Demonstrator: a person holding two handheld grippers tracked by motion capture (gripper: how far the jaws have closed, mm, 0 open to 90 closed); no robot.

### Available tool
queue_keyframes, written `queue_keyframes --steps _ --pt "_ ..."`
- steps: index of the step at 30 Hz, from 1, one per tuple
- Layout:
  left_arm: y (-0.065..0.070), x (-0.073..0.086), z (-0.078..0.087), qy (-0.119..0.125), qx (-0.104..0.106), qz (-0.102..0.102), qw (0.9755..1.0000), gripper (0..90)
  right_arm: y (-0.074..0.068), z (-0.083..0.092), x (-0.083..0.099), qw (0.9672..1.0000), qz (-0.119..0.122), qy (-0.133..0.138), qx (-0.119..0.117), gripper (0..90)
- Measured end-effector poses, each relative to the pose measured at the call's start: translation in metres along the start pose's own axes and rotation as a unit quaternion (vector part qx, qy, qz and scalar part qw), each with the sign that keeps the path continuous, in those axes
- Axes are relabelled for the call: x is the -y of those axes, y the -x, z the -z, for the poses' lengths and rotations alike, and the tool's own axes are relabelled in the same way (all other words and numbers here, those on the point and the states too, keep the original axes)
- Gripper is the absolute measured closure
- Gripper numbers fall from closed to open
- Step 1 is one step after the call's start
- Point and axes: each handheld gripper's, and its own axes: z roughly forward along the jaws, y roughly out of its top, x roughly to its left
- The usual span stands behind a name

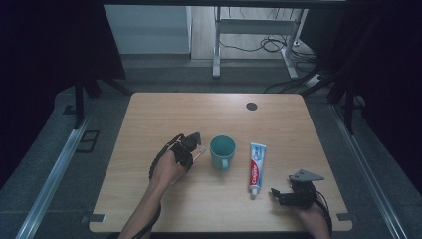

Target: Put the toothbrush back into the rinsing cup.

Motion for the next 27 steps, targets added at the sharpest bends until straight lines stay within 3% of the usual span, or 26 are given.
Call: queue_keyframes --steps 11,19,27 --pt "-0.007 0.006 0.006 0.03 0.017 0.003 0.9994 79.1 0.0 0.0 0.0 1.0 0.0 0.0 0.0 10.3" --pt "-0.009 0.013 0.014 0.067 0.042 0.0 0.9968 79.2 0.0 0.0 0.0 1.0 0.0 0.0 0.0 10.3" --pt "-0.009 0.019 0.023 0.1 0.048 -0.007 0.9938 79.2 0.0 0.0 0.0 1.0 0.0 0.0 0.0 10.3"
